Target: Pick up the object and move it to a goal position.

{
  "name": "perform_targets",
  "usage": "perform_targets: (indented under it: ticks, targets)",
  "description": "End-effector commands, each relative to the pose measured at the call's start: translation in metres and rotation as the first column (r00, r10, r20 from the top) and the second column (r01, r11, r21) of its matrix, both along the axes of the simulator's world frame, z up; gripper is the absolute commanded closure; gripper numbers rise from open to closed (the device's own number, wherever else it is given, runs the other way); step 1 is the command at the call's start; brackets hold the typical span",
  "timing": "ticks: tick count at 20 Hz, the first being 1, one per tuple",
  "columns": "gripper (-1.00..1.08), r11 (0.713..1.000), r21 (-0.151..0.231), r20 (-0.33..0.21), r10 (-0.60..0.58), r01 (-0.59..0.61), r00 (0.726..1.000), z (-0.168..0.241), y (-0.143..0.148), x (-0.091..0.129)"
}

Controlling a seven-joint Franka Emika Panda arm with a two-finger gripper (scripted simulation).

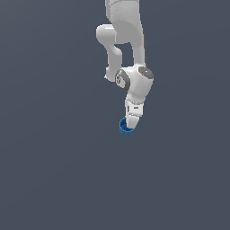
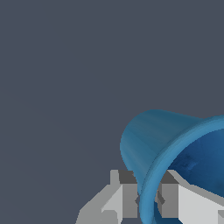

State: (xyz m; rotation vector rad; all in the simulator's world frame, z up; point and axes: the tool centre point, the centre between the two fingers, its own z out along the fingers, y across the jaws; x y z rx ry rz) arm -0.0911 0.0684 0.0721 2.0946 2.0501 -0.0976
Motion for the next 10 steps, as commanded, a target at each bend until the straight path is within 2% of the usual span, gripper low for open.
perform_targets:
  ticks: [1,6,10]
  targets:
    - [1.08,1.000,0.000,0.003,0.002,-0.002,1.000,0.005,0.027,-0.005]
    - [1.08,1.000,0.001,0.003,0.002,-0.002,1.000,0.011,0.072,-0.013]
    - [1.08,1.000,0.002,0.002,0.002,-0.002,1.000,0.014,0.092,-0.015]
